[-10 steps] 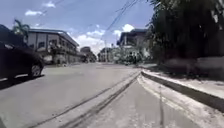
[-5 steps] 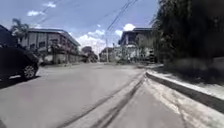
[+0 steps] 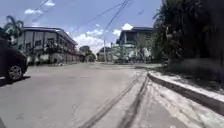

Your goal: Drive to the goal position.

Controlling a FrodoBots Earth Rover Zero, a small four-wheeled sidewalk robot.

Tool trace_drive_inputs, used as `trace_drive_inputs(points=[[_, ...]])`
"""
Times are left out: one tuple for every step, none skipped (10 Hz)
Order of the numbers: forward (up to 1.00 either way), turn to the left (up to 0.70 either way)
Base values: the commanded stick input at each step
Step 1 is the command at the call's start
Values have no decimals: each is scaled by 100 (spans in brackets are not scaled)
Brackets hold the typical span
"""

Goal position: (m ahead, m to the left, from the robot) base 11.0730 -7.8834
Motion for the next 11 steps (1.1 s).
trace_drive_inputs(points=[[100,1],[100,1],[100,1],[100,1],[100,1],[100,-18],[100,-39],[100,-39],[100,-23],[100,1],[100,1]])
